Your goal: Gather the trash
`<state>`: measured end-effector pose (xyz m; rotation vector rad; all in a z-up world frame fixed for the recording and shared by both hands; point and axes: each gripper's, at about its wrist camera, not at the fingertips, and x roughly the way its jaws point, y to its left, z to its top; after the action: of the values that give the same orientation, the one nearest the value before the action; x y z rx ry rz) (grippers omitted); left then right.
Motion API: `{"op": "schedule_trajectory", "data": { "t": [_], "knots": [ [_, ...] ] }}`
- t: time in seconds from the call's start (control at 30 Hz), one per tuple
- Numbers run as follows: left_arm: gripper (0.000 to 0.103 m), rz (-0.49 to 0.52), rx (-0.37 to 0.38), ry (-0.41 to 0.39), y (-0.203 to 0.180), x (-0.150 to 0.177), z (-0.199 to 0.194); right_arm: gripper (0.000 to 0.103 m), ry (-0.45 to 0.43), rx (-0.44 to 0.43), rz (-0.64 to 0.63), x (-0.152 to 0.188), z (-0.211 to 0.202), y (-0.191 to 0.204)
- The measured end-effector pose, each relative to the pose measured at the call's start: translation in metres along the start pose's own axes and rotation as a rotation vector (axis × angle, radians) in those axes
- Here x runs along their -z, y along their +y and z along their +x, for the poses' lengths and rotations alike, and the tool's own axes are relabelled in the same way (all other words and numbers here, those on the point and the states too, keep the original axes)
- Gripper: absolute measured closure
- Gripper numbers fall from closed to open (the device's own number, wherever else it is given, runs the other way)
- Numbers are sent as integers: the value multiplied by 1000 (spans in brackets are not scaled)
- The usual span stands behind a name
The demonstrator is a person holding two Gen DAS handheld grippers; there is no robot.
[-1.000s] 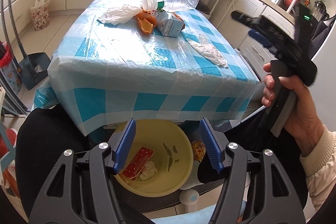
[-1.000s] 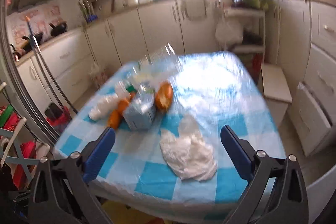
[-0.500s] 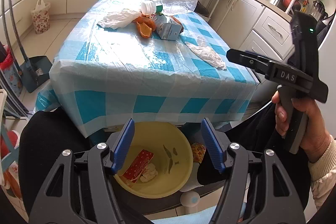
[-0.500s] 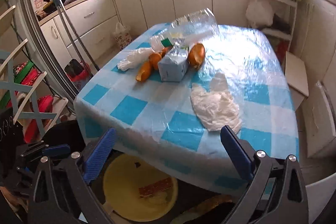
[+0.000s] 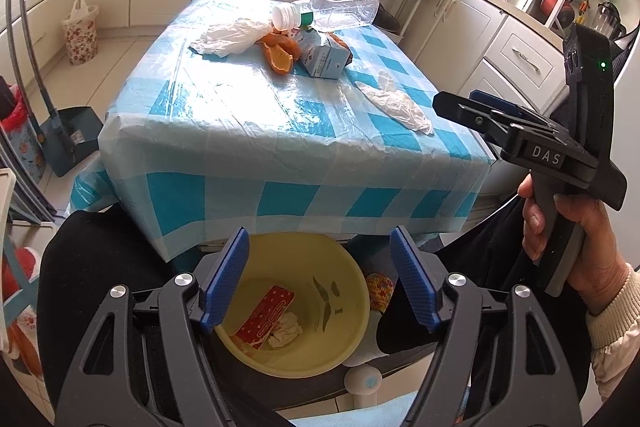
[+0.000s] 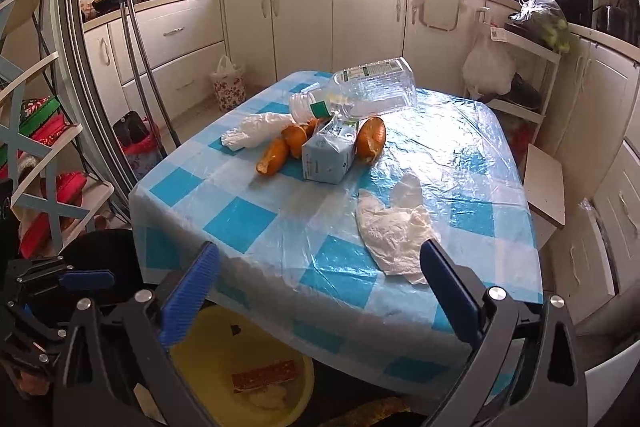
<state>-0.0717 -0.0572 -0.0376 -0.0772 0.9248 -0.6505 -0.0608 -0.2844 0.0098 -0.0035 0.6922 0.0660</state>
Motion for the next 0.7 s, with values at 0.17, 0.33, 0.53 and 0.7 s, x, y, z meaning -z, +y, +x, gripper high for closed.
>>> {"op": "schedule_trajectory", "data": {
  "t": [0.17,0.33,0.53,0.7],
  "knots": [
    [32,0,-1,-5,0,0,-2,7,-8,0,17,-1,-1,-2],
    [30,-4,-4,-7,1,0,-3,7,-11,-2,17,-1,-2,-2],
    [29,-5,-6,-7,2,0,-4,7,-14,-5,19,-1,-2,-2],
    [28,-5,-5,-7,2,0,-4,7,-16,-7,18,0,-4,-2]
  ]
}}
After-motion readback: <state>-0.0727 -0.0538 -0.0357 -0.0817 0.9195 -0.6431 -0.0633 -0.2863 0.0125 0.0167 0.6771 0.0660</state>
